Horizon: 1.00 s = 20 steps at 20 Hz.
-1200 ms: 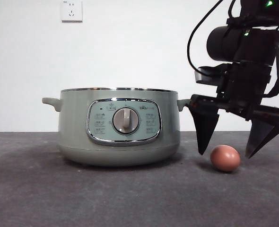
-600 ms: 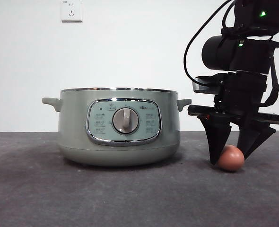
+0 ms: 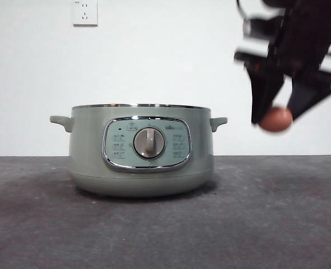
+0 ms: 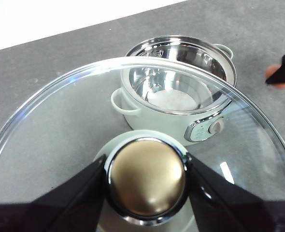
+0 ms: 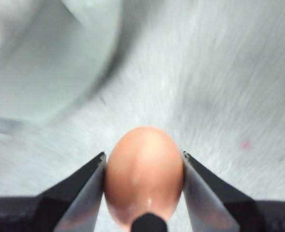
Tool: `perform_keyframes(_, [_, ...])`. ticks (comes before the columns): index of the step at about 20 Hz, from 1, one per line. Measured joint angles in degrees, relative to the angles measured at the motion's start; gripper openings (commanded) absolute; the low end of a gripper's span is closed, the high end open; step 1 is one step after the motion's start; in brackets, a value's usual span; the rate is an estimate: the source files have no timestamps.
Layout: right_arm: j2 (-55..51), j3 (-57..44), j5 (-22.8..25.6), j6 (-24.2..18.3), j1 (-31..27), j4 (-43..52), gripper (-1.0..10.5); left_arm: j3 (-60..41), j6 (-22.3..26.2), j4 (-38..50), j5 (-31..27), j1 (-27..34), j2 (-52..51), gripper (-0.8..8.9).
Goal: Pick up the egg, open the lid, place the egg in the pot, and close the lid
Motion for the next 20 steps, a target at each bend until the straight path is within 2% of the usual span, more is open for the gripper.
perform_keyframes(3, [-2.10,5.27,-0.04,-0.02,1.90,1.88,-0.1,0.00,0.00,0.00,0.02,0.00,0.00,-0.08])
perform_keyframes(7, [1.77,15.47,-0.13,-0.37,6.40,4.76,-0.1,0.00,0.00,0.00,0.02,0.00,0.11,-0.08])
perform_keyframes(17, [31.63,47.04,-0.59,-3.67,13.25,-1.46,-0.1,0.00,0.00,-0.85,0.59,0.00,0.11,-0.08])
perform_keyframes(20, [37.83,51.39,-0.63,-5.03,14.10,-2.03,-0.1,0.00,0.00,-0.87,0.57,0.00,0.11,-0.08])
